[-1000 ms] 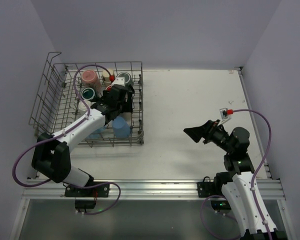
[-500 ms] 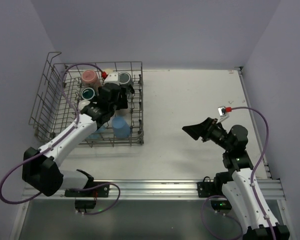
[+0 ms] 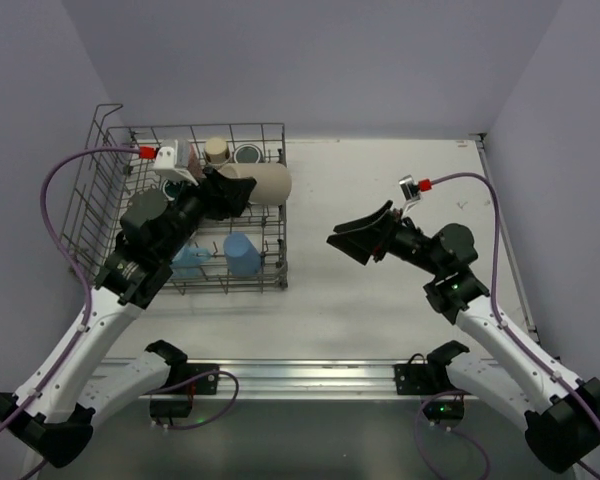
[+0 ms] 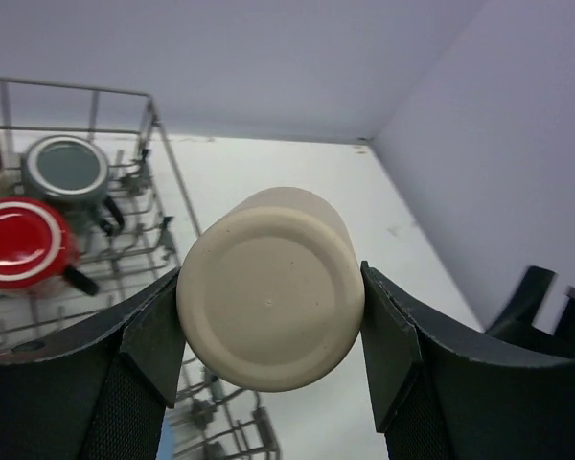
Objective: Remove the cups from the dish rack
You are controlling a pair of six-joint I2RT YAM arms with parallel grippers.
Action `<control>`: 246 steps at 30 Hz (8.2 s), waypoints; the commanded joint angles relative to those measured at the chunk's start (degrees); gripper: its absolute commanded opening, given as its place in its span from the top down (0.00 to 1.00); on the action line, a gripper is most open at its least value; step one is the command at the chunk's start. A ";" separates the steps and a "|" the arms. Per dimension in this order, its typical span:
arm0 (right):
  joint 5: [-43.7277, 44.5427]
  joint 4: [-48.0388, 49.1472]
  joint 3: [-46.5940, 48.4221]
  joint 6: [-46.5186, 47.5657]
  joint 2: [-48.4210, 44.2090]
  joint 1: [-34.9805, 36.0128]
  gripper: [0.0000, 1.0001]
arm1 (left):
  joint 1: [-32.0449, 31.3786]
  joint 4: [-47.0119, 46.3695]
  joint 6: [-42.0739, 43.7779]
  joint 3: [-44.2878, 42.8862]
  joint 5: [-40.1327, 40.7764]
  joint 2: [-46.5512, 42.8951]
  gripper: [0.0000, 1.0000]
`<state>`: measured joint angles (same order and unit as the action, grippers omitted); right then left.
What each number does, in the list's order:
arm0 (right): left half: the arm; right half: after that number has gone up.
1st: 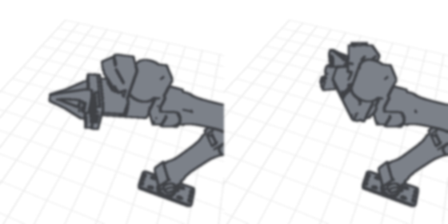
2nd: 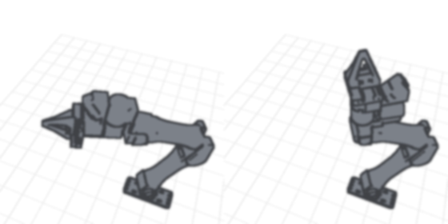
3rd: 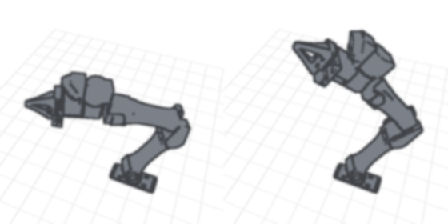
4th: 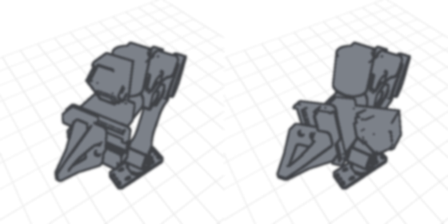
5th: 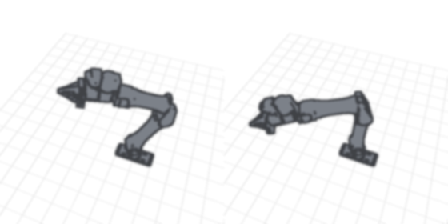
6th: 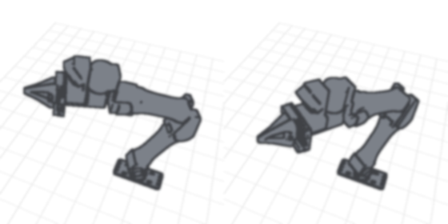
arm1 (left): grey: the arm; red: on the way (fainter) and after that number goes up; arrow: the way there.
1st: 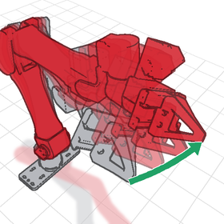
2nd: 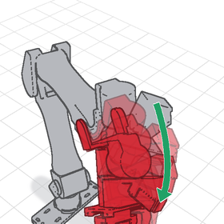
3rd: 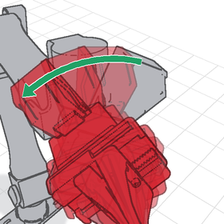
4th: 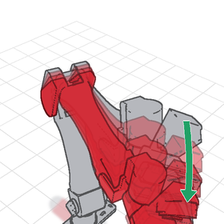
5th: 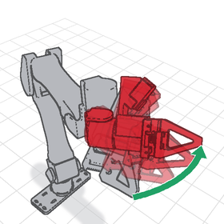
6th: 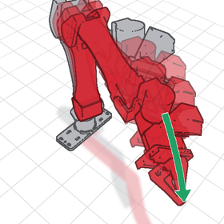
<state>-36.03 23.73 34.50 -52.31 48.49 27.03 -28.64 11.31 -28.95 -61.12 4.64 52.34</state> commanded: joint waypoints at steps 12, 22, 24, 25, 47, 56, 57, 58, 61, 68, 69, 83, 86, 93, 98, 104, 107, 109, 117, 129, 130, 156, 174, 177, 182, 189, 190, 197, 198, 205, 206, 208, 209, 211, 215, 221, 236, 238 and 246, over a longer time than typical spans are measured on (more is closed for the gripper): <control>-1.14 15.38 10.15 -4.02 9.95 2.94 0.18 | -0.27 -25.98 -19.83 10.76 -29.78 -2.24 0.59; -1.15 24.42 9.88 -8.93 12.94 3.30 0.70 | -0.27 -29.15 -20.53 12.52 -33.21 -0.48 0.43; 0.52 24.88 9.79 -9.47 13.56 3.30 0.88 | -0.27 -28.28 -19.48 12.43 -33.04 -0.39 0.19; 1.05 24.01 10.14 -9.47 13.74 3.38 0.94 | -0.27 -27.14 -18.70 12.08 -32.60 -0.39 0.13; 51.48 -68.53 70.58 42.90 47.20 -17.09 1.00 | -0.27 9.17 14.09 14.63 -6.05 -13.05 0.00; 52.73 -76.55 82.12 48.70 66.02 -26.05 1.00 | -5.81 9.17 14.71 16.91 -1.75 -13.31 0.00; 52.21 -77.77 83.43 49.23 67.42 -26.76 1.00 | -6.59 9.25 14.80 16.83 -1.05 -12.88 0.00; 51.94 -78.56 84.75 49.24 68.92 -28.76 1.00 | -6.86 9.26 14.80 16.83 -0.87 -12.61 0.00; 50.19 -79.80 88.80 50.11 73.40 -30.53 1.00 | -7.83 9.34 14.71 16.74 -0.25 -11.74 0.00; 44.65 -79.71 91.97 51.00 79.39 -33.00 1.00 | -8.62 9.34 14.71 16.30 1.16 -9.45 0.00; 44.21 -79.45 91.97 51.26 80.17 -33.09 1.00 | -8.54 9.34 14.80 16.30 1.33 -9.18 0.00; 40.25 -77.08 89.88 50.21 80.02 -33.27 0.78 | -7.92 9.61 14.54 15.60 4.06 -5.58 0.00; 40.42 -74.09 87.93 49.68 77.03 -33.35 0.52 | -7.48 9.78 14.19 14.98 4.23 -4.35 0.00; 39.55 -70.41 87.05 47.75 70.18 -33.35 0.25 | -7.57 11.45 13.04 12.61 5.37 -0.57 0.00; 37.18 -67.59 84.60 44.50 63.15 -32.74 0.01 | -7.65 13.47 11.90 10.06 7.65 1.10 0.00; 32.52 -53.56 65.29 38.97 45.32 -29.58 0.01 | -8.01 17.16 11.02 7.16 11.87 4.35 0.00; 31.72 -45.30 51.14 37.03 35.12 -24.85 0.01 | -8.36 18.39 9.71 6.89 15.64 5.32 0.00; 31.20 -42.72 42.63 36.24 31.16 -21.33 0.01 | -8.36 19.53 8.48 7.25 17.15 5.58 0.00; 24.09 -32.87 24.93 31.58 14.45 -12.89 0.01 | -8.53 17.35 6.62 10.06 20.06 7.95 0.00; 17.84 -26.80 17.89 27.27 9.69 -1.98 0.01 | -8.45 12.33 6.01 10.32 19.35 14.28 0.20; 17.92 -26.63 17.88 27.27 9.78 -1.46 0.01 | -8.53 12.33 5.92 10.41 19.00 14.28 0.24; 0.45 14.24 12.78 3.19 20.68 10.24 0.03 | -8.45 4.70 -0.75 1.79 -1.65 -11.37 0.65; -4.40 38.24 10.24 -11.50 24.91 10.07 1.00 | -8.53 -7.28 -2.43 8.48 -13.00 -9.98 0.00; -3.43 26.52 11.20 -5.90 22.02 7.70 1.00 | -8.45 -1.48 1.60 5.67 -8.61 -10.32 0.00; 5.50 -7.13 19.86 12.89 15.07 0.49 1.00 | -8.45 9.33 8.72 3.64 5.10 -13.13 0.00; 45.51 -51.29 43.00 37.71 20.67 -10.13 1.00 | -8.53 11.10 11.90 13.12 7.22 -16.65 0.00; 49.00 -53.06 45.02 38.77 21.72 -13.63 1.00 | -8.53 11.10 12.25 14.44 7.57 -16.65 0.00; 57.29 -64.67 62.61 46.16 35.43 -22.18 1.00 | -8.53 9.44 14.27 16.29 3.54 -18.85 0.00; 57.47 -65.38 63.40 46.86 38.58 -22.80 1.00 | -8.45 8.30 14.27 17.34 2.75 -19.20 0.00; 54.67 -68.99 73.16 47.65 49.15 -26.76 1.00 | -10.64 8.55 14.18 17.70 3.25 -18.41 0.00; 54.14 -69.08 74.64 47.92 50.20 -26.76 1.00 | -11.51 8.73 14.18 17.70 3.70 -18.41 0.00; 54.14 -69.96 77.30 48.45 53.55 -26.76 1.00 | -12.49 8.82 14.18 17.79 4.58 -18.59 0.00; 53.61 -70.04 78.51 48.53 55.47 -27.72 1.00 | -12.84 8.90 14.18 17.88 4.84 -18.59 0.00; 53.17 -70.48 79.58 48.54 57.23 -28.87 1.00 | -13.19 8.99 14.18 17.97 5.63 -18.24 0.00; 52.03 -70.40 80.72 48.36 60.31 -29.14 1.00 | -13.89 8.90 14.10 18.06 5.99 -17.53 0.00; 50.71 -70.48 81.69 48.80 62.16 -29.93 1.00 | -13.98 8.90 14.18 18.06 6.52 -16.65 0.00; 48.42 -70.57 80.72 49.68 64.01 -30.37 1.00 | -13.90 8.55 14.18 18.06 6.87 -15.16 0.00; 48.25 -70.66 80.64 49.59 64.27 -30.45 1.00 | -13.90 8.47 14.18 18.06 6.87 -15.07 0.00; 47.90 -70.92 81.43 49.85 65.68 -30.54 1.00 | -13.72 8.46 14.18 18.06 6.96 -14.28 0.00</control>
<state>12.34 -46.81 113.01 -3.73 114.15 -3.16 -42.19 21.93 -15.81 -43.22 10.74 37.98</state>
